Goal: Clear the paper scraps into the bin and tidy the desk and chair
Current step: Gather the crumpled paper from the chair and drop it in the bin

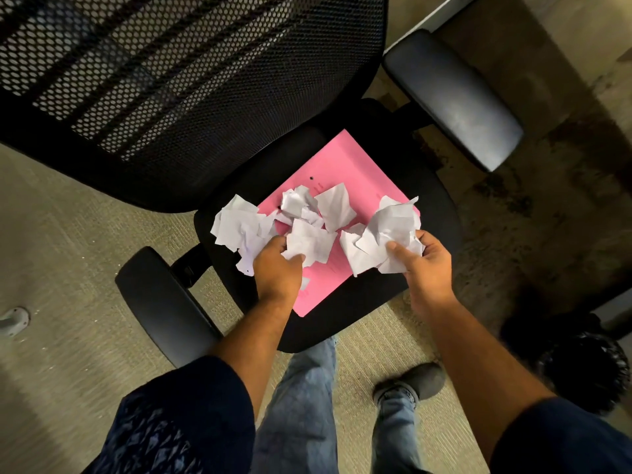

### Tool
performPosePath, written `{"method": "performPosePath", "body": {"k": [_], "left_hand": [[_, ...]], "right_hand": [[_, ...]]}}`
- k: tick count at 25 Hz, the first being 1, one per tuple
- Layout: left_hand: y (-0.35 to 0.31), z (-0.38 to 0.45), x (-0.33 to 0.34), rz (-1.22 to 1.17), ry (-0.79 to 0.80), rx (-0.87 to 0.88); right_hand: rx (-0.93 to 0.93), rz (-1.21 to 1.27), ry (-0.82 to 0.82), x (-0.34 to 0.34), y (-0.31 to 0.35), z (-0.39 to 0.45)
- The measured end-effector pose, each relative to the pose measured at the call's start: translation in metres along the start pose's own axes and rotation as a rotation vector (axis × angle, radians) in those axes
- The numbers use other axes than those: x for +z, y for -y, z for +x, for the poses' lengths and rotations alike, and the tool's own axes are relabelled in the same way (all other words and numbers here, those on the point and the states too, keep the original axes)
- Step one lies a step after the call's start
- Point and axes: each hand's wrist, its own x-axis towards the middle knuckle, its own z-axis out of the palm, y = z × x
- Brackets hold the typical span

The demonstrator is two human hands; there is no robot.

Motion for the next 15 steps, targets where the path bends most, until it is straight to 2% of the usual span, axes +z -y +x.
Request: {"method": "performPosePath", "body": {"k": [7, 12, 15], "left_hand": [[0.000, -0.022, -0.007, -0.120, 0.033, 0.048], [-0.020, -0.045, -0.012, -0.459, 0.146, 0.043], [-0.028, -0.057, -0.012, -0.562, 0.183, 0.031]], "right_hand": [[0.001, 0.012, -0.006, -0.017, -0.003, -0.012], [0.008, 0.091, 0.002, -0.034, 0.001, -0.024], [0.018, 0.135, 0.010, -0.047, 0.004, -0.034]]}}
